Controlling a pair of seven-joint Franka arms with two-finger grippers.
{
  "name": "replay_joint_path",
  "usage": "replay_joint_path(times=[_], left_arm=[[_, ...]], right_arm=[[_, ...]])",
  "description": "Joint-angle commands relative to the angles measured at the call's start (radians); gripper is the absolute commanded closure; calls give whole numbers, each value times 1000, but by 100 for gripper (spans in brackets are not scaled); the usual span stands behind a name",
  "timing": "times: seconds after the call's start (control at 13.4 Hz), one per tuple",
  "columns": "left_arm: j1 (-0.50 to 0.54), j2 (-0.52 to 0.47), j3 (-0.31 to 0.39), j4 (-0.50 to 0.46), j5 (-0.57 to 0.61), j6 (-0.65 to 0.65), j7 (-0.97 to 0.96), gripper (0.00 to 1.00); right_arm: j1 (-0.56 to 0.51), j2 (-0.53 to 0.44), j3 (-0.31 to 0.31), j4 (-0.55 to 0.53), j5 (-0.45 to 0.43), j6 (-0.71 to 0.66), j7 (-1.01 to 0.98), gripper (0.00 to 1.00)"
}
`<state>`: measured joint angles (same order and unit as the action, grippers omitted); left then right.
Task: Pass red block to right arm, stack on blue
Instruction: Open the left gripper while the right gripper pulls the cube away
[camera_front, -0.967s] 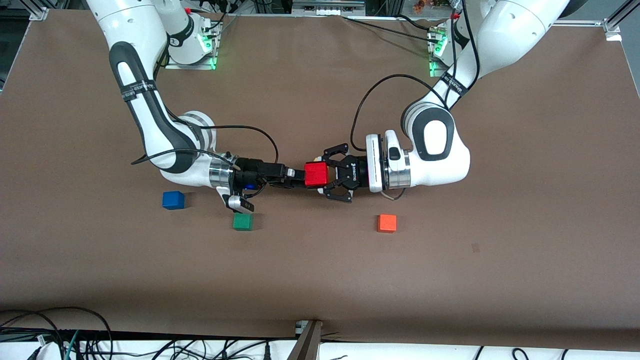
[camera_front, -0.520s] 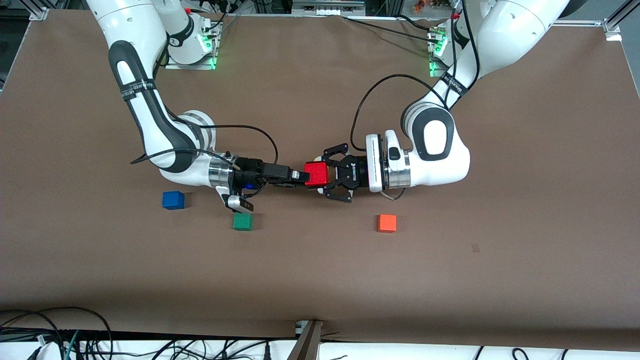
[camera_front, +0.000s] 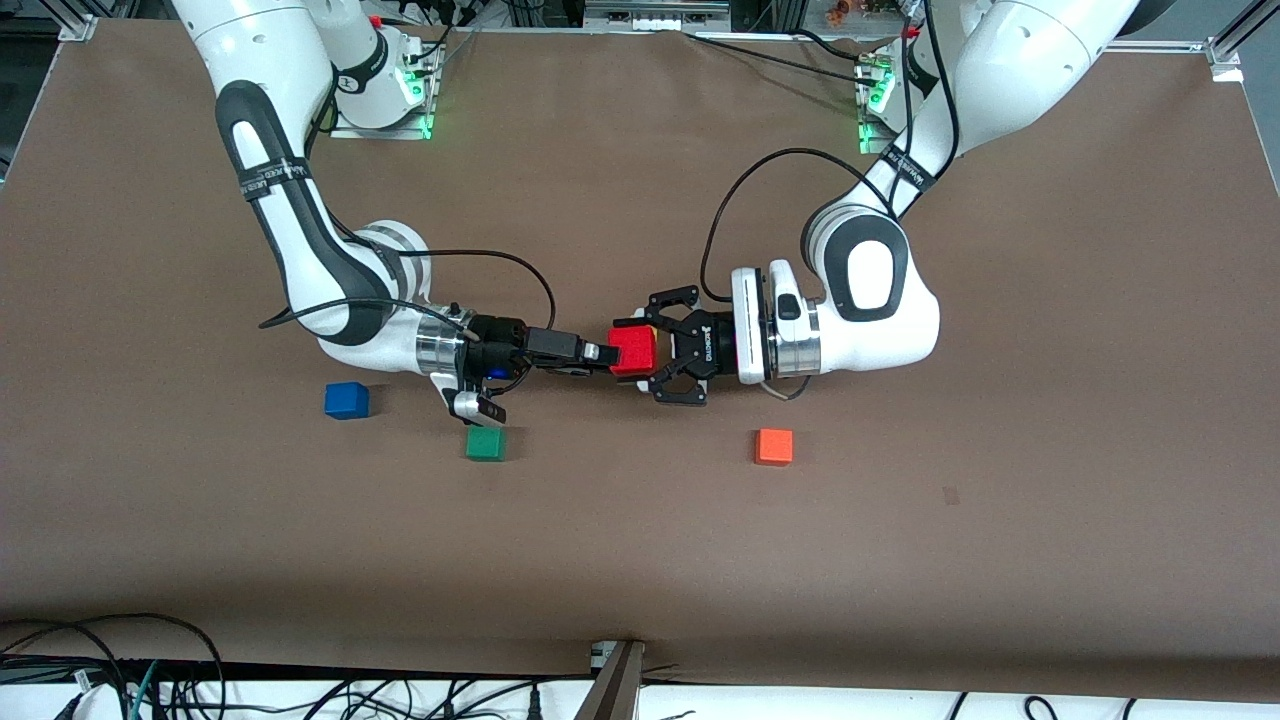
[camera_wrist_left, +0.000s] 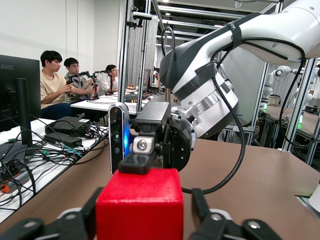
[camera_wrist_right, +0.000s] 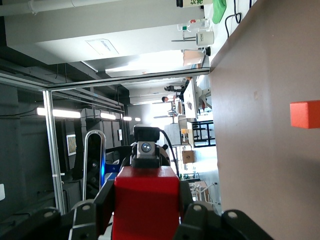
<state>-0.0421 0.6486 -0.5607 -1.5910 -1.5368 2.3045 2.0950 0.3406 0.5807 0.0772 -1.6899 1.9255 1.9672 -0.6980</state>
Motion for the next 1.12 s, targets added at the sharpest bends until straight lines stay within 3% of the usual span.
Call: replay_joint_path(times=[0.0,0.15,0.3,0.59,0.82,1.04], left_arm=[[-4,0,-2,0,-43,0,28,0],[-4,-1,-2,0,-43,-2,22,0],[4,-12,-1,-4,-33,-2,13,0],[1,-32,7,5,27,12,-119,0],[13,-66,7,13,197,9,-341,0],[13,-95,4,39,403,1,-611,0]], right_arm=[[-11,-41,-32,-7,-2,-2,54,100],[-12,-48,-83,10,-113,-48,119,100],[-12,-51,-173,24,-183,-160,167,100],[-12,-53,-339,64,-443,-321,167,100],[-11,-71,-439,64,-628,-367,160,100],[-11,-108,-501,59,-952,-355,100,100]])
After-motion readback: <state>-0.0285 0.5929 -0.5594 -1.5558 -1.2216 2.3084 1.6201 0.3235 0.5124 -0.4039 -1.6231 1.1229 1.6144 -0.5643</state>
